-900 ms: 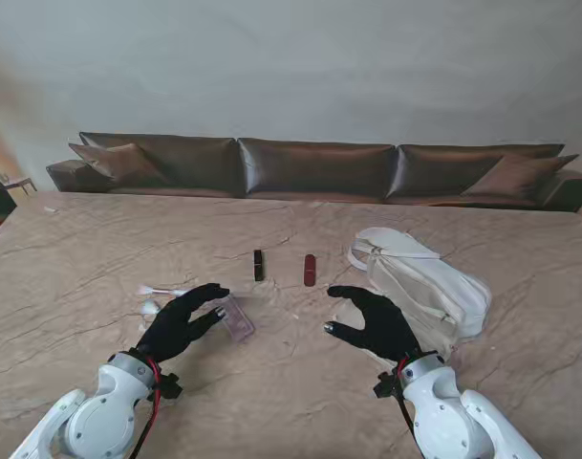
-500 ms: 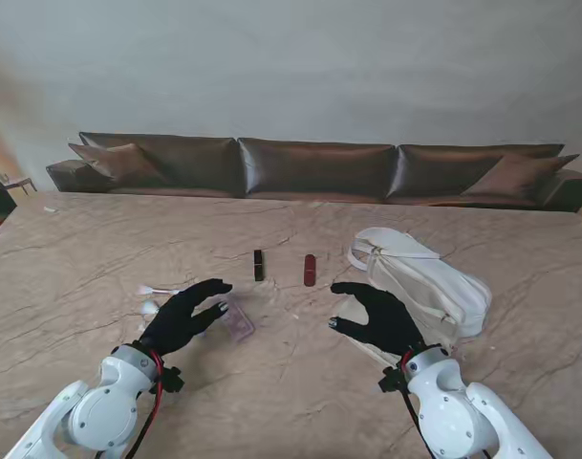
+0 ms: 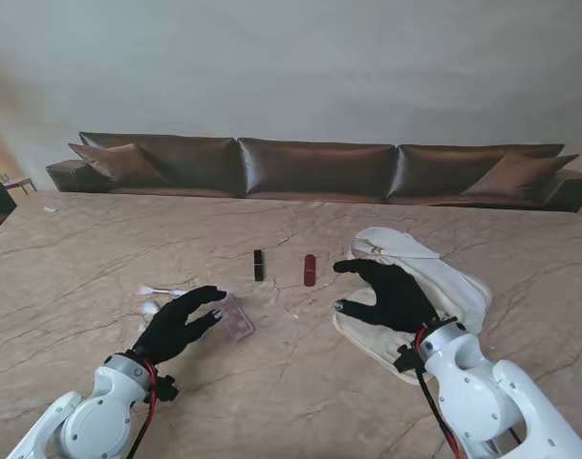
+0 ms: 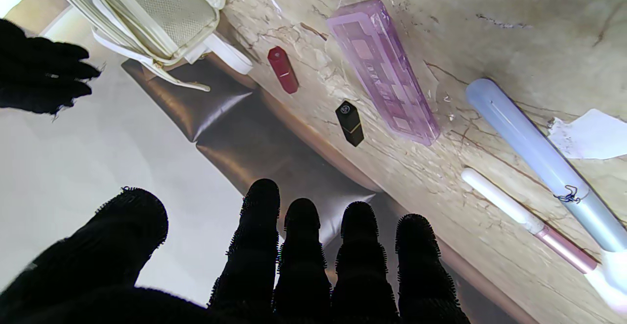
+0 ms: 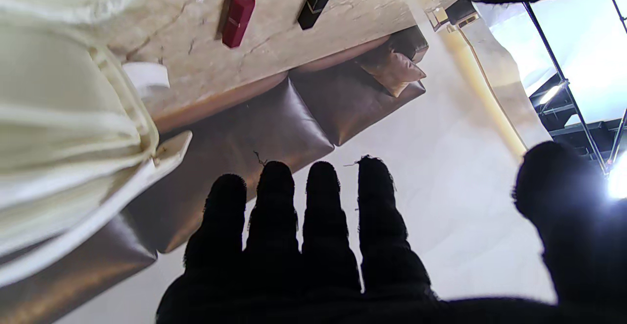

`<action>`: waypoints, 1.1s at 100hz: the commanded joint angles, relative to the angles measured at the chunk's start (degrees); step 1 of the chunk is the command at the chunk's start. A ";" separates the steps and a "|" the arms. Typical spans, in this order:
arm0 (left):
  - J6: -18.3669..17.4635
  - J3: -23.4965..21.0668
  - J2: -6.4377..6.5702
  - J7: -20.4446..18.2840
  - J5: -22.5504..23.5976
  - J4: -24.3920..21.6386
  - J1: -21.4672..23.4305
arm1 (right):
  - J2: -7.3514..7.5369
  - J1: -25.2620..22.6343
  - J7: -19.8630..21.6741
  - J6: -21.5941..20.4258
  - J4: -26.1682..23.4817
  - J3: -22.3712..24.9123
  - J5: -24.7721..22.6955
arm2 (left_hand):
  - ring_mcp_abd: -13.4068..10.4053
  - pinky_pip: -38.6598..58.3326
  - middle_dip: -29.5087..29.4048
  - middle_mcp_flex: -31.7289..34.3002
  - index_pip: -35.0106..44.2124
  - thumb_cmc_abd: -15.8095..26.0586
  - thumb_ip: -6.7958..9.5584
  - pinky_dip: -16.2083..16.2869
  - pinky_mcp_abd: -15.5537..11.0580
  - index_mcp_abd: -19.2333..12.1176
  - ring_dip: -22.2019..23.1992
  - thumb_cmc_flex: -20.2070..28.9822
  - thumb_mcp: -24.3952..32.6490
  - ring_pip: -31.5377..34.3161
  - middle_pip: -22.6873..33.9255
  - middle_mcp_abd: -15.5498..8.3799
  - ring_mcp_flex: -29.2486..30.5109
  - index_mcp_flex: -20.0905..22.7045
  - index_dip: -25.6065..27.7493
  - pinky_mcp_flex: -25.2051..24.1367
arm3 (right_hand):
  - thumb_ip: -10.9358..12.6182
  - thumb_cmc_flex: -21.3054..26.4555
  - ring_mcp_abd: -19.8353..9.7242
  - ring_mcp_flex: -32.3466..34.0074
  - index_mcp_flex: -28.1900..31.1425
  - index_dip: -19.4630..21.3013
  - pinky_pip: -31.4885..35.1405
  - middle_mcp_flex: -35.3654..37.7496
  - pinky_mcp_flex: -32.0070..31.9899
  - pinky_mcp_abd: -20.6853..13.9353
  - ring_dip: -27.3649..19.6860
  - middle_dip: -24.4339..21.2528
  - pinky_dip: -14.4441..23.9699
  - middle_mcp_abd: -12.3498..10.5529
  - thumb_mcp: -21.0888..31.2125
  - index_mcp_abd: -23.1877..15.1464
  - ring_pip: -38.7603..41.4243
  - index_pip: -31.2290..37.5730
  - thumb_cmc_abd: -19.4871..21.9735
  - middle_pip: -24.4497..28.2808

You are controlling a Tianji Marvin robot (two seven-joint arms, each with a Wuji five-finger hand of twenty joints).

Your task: Pack the cosmetics bag

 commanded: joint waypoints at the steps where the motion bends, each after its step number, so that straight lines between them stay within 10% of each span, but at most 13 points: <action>1: -0.20 -0.19 -0.03 -0.32 -0.06 0.29 0.70 | 0.43 0.81 0.84 1.03 -2.26 1.00 -0.62 | -1.74 -0.91 -0.04 -0.39 0.96 1.36 1.12 0.37 -0.39 -1.56 -0.29 -1.47 -1.17 -0.78 -0.96 -0.28 -0.66 0.22 0.74 -0.71 | -0.93 0.14 -1.44 -0.05 -0.15 0.18 0.38 0.89 -0.15 -0.97 -0.05 -0.06 0.59 0.12 1.49 -0.64 -0.99 -0.91 1.47 -0.41; 82: -2.66 -3.10 -0.21 0.78 0.03 3.18 1.53 | 4.62 16.62 26.98 13.70 6.29 6.17 -9.13 | -1.78 -0.76 -0.11 -0.15 0.84 1.38 0.95 0.42 -0.36 -1.55 -0.32 -1.14 -1.28 -0.83 -1.02 -0.98 -0.62 0.30 0.69 -0.66 | -3.48 9.26 -1.89 -8.51 -10.23 -0.58 -5.19 -11.67 -5.26 -2.07 -0.93 1.23 -0.74 1.21 -6.85 4.59 -2.03 -5.28 -6.82 2.89; 110: -3.10 -3.27 -0.47 1.98 -0.17 4.02 1.37 | 5.88 20.57 34.66 14.46 10.11 5.31 -11.87 | -1.65 -0.80 -0.15 -0.07 0.81 1.34 0.93 0.41 -0.27 -1.56 -0.31 -1.15 -1.30 -0.80 -0.99 -0.93 -0.54 0.34 0.67 -0.62 | -2.83 3.93 -0.50 -14.65 -16.72 -0.85 -8.68 -18.82 -7.91 -1.89 -1.46 -0.73 -0.72 2.79 -4.96 7.57 -2.90 -10.58 -12.37 0.36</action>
